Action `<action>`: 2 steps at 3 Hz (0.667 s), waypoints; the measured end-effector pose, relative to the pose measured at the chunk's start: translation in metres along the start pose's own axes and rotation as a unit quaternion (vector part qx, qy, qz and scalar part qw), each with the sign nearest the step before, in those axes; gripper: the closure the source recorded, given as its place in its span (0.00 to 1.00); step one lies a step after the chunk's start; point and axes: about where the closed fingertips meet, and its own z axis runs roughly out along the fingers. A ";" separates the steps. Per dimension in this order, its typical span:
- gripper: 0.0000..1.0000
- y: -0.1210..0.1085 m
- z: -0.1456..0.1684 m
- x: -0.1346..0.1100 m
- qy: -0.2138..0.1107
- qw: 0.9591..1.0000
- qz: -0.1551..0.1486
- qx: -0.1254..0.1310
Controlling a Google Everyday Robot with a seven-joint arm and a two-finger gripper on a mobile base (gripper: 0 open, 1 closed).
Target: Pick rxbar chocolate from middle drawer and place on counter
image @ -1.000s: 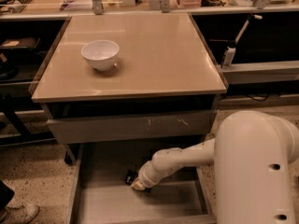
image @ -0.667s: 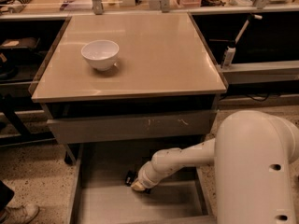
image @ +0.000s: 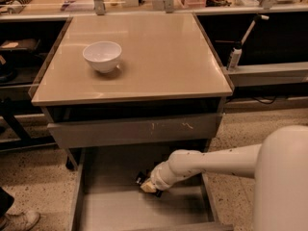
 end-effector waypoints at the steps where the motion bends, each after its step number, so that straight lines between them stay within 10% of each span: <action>1: 1.00 0.000 -0.038 -0.002 -0.015 0.999 0.027 0.015; 2: 1.00 0.002 -0.085 -0.007 -0.017 0.998 0.049 0.027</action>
Offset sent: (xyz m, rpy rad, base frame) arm -0.0044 -0.0769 0.1295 0.0007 0.0026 -0.1797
